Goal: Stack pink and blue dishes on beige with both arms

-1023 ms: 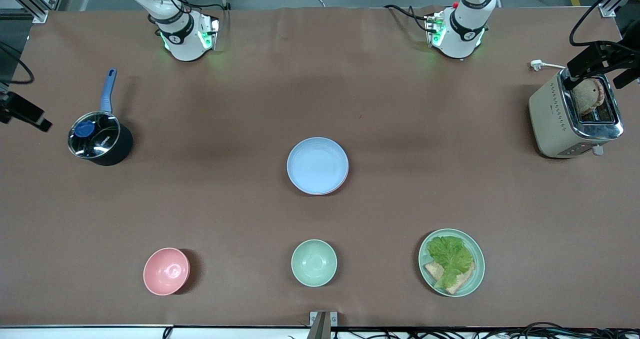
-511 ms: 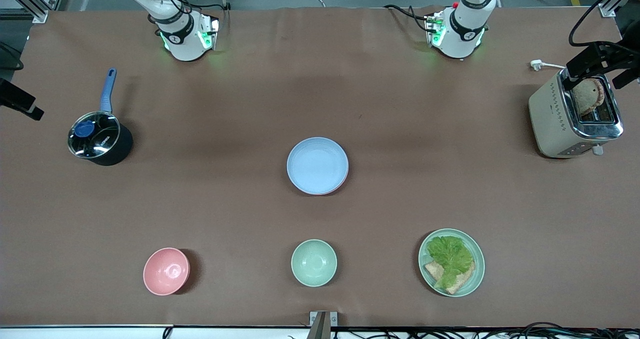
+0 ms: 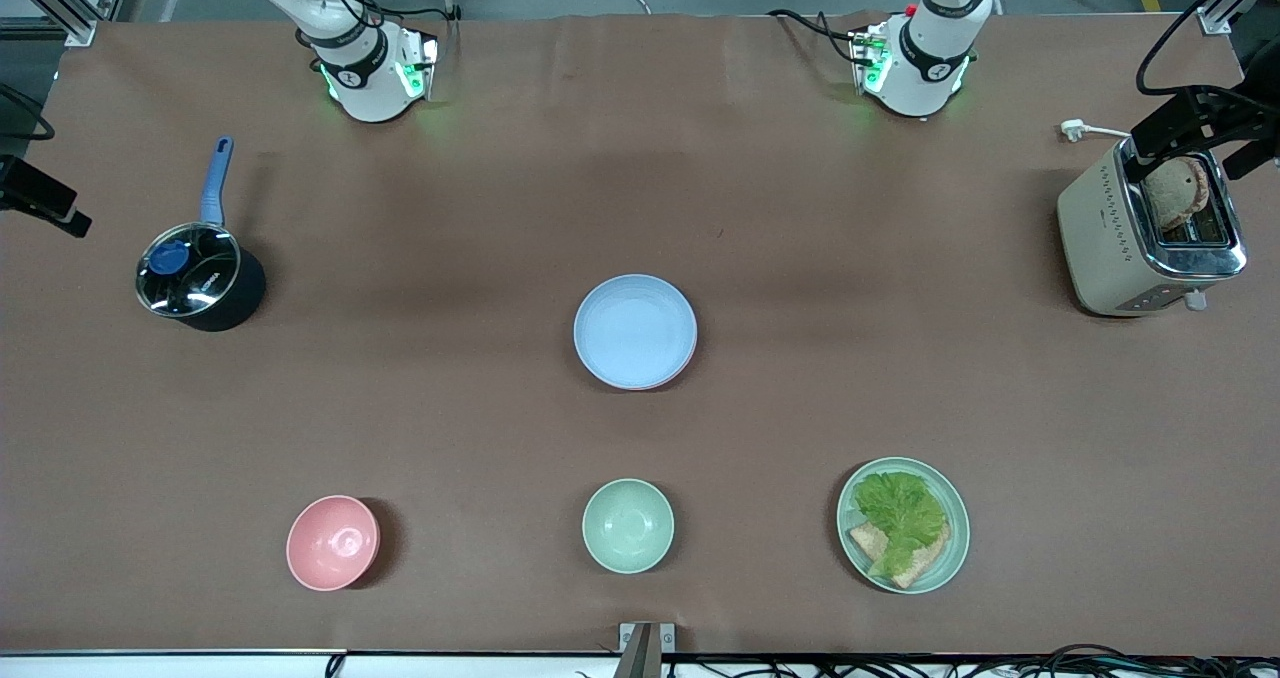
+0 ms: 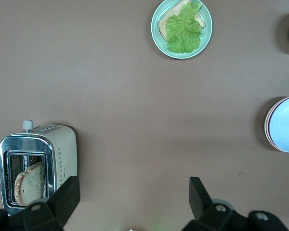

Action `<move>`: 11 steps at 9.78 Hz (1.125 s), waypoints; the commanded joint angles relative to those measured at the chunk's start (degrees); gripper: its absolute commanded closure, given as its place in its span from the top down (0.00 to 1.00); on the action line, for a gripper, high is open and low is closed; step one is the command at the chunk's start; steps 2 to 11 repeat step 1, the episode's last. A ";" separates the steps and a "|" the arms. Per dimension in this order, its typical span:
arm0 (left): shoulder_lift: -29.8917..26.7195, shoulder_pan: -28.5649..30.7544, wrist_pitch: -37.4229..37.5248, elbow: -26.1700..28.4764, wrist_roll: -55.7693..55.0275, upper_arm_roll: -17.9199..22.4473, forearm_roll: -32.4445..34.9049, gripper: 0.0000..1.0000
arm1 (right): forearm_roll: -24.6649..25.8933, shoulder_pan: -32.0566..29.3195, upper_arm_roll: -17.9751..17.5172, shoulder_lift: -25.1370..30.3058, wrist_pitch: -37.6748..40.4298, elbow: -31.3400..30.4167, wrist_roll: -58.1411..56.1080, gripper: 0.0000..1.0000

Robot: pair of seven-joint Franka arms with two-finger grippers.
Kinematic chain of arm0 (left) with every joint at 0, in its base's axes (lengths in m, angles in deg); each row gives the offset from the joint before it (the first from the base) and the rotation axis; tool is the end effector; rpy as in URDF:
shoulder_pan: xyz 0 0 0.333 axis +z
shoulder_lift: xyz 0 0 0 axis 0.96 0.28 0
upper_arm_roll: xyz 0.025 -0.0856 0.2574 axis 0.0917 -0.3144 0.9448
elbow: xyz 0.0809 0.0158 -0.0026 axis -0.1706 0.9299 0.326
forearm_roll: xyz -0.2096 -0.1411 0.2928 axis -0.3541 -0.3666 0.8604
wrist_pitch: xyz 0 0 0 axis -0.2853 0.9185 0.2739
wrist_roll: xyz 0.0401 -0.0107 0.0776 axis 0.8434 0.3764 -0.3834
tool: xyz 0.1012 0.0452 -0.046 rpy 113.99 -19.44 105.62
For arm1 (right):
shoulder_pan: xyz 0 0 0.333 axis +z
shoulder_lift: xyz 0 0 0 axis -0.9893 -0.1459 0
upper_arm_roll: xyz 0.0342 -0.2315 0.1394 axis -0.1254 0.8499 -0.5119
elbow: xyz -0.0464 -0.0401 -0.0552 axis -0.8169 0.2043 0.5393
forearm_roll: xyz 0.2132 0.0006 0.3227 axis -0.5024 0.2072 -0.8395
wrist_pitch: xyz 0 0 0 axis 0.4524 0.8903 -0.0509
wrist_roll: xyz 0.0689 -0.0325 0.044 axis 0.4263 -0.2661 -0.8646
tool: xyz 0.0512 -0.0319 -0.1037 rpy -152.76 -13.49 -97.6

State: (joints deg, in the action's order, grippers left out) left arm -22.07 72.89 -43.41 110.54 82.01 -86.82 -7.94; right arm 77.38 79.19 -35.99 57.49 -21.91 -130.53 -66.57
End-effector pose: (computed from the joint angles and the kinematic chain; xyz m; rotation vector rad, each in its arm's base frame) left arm 0.5207 -0.0313 0.6320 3.1288 0.0223 0.0583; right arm 0.5451 -0.0497 0.6038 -3.1344 0.1888 -0.0146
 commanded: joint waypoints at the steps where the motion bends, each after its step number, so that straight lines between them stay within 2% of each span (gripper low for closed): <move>1: 0.40 -0.29 -0.04 1.64 0.78 0.35 -0.02 1.00 | 1.07 0.22 -0.09 -0.21 1.34 0.50 -1.67 1.00; 11: 0.40 -0.29 -0.04 1.64 0.78 0.35 -0.02 1.00 | 1.07 0.22 -0.09 -0.21 1.34 0.50 -1.67 1.00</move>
